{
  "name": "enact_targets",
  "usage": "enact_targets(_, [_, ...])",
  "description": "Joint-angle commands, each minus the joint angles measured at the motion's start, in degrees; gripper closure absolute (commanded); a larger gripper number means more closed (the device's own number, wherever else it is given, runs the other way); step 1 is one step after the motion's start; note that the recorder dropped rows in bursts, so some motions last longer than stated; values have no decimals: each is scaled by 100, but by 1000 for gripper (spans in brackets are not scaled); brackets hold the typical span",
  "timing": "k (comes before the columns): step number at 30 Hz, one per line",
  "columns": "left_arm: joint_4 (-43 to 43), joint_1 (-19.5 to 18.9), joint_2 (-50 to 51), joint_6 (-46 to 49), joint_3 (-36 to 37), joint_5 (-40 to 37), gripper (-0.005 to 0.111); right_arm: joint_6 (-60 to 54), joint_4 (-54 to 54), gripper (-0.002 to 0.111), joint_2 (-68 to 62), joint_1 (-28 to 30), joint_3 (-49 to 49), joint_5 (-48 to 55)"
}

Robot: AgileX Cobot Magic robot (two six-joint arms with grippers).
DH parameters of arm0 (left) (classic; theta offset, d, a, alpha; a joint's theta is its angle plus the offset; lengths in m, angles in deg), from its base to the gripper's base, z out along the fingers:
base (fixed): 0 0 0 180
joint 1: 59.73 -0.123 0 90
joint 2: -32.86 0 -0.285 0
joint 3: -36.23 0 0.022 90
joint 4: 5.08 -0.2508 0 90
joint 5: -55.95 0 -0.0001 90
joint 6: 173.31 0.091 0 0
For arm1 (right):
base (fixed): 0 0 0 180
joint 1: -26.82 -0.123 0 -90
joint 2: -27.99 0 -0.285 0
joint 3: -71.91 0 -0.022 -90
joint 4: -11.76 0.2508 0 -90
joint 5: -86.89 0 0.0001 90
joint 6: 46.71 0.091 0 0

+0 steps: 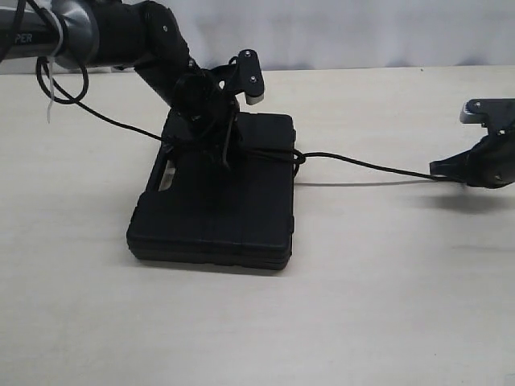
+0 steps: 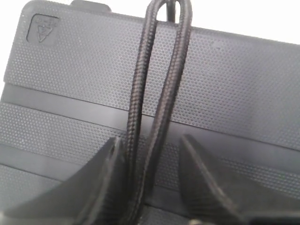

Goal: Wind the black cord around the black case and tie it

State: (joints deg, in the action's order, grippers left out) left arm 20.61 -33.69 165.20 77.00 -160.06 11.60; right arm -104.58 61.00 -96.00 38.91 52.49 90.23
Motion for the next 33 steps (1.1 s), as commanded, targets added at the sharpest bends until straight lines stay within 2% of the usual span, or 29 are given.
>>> enact_targets(1, [93, -4, -47, 4, 16, 19, 70, 8, -66, 104, -242, 406, 13, 450])
enact_targets(7, [93, -4, -47, 4, 16, 25, 70, 8, -66, 104, -274, 603, 13, 548])
enact_targets(22, [100, -4, -194, 4, 4, 15, 70, 8, -66, 104, -274, 604, 13, 430])
enact_targets(29, [348, -4, -609, -159, 4, 5, 71, 8, -66, 104, 494, 604, 13, 953])
enact_targets(31, [348, -4, -649, -394, 4, 114, 76, 8, -66, 104, 821, 604, 13, 1237])
enact_targets(33, [324, -16, -683, -642, 4, 281, 88, 8, -66, 104, 1165, 588, 13, 1491])
